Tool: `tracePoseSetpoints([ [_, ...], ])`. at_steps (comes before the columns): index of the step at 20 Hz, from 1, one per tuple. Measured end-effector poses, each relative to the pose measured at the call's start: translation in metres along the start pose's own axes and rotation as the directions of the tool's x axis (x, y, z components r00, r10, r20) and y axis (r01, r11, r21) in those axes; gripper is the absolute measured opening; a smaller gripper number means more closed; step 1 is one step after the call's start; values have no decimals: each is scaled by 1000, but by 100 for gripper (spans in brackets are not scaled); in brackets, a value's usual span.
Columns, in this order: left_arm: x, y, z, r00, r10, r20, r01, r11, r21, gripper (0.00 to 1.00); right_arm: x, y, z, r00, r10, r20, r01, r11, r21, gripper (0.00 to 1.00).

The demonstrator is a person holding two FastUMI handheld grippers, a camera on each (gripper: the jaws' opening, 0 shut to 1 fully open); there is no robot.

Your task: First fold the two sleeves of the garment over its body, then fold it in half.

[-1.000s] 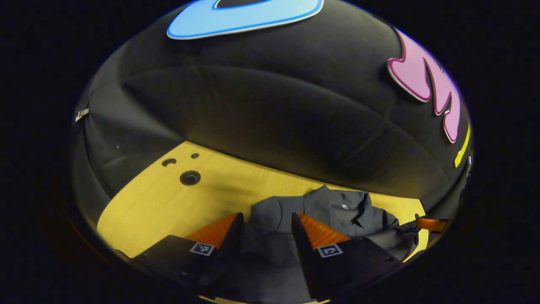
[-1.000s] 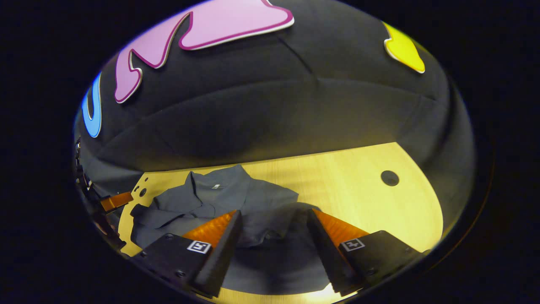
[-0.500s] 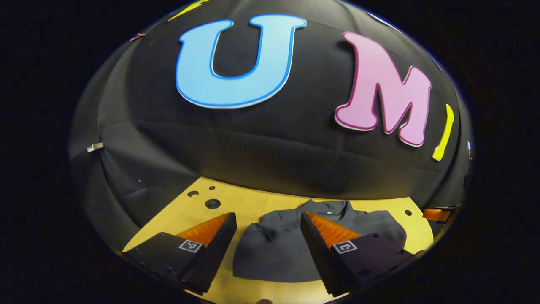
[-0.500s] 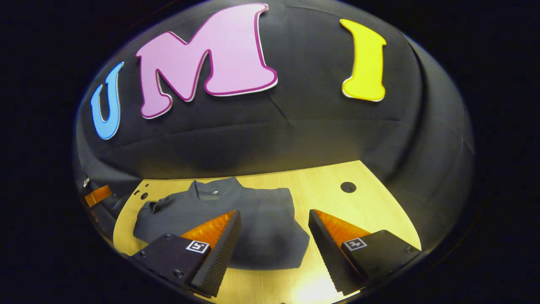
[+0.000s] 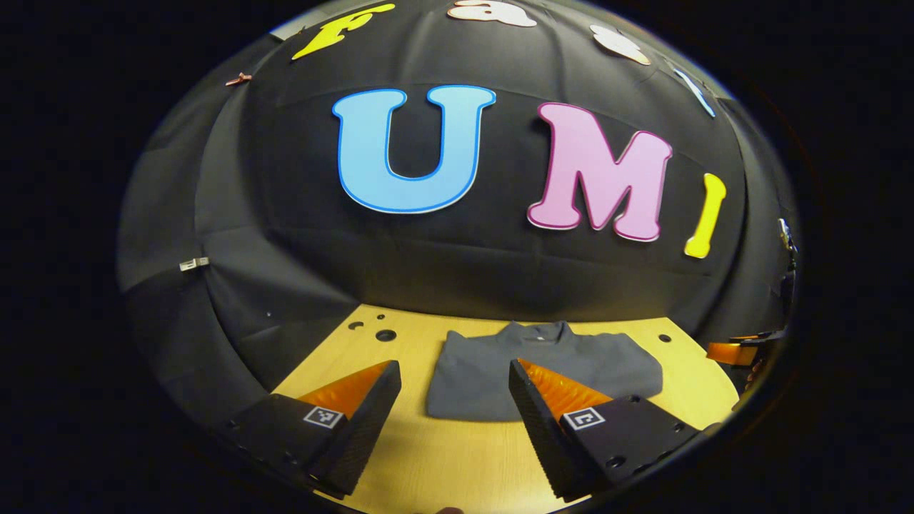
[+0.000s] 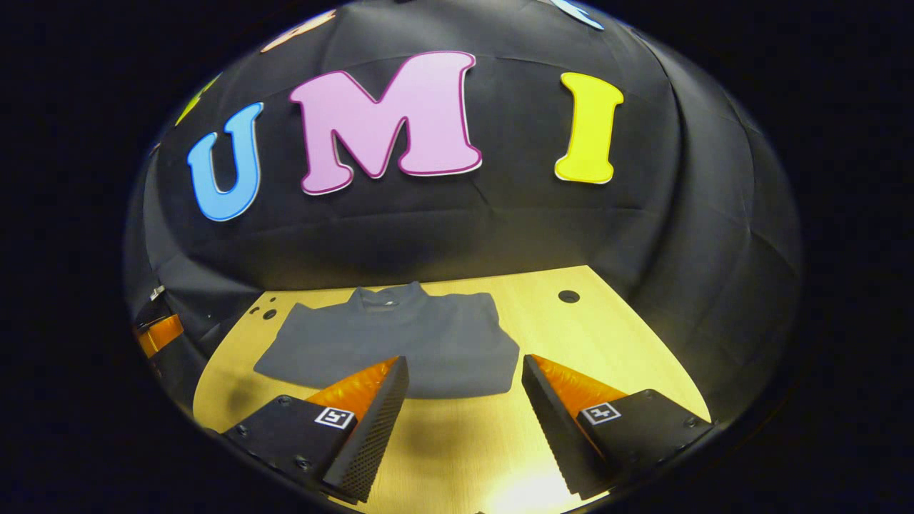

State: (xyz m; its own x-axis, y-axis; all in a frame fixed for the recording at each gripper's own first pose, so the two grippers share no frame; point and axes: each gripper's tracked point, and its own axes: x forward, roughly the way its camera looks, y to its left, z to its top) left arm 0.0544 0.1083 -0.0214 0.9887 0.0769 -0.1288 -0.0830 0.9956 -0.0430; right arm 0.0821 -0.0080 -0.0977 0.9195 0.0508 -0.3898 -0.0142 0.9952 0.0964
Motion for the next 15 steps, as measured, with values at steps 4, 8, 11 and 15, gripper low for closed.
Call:
tracePoseSetpoints([
  [4,-33,6,-11,999,17,34,-16,1000,-20,96,-27,34,-21,999,51,-10,-52,999,-13,99],
  [8,-59,-2,-57,999,48,-20,-49,996,-78,96,-41,63,-47,996,94,-11,-94,991,-96,99],
  [11,-72,-9,-89,996,51,-77,-56,996,-68,96,-57,80,-69,991,125,-43,-130,983,-132,99],
  [15,-83,-35,-105,991,-24,-128,22,1000,-12,96,-75,88,-107,982,151,-111,-165,978,-130,99],
])
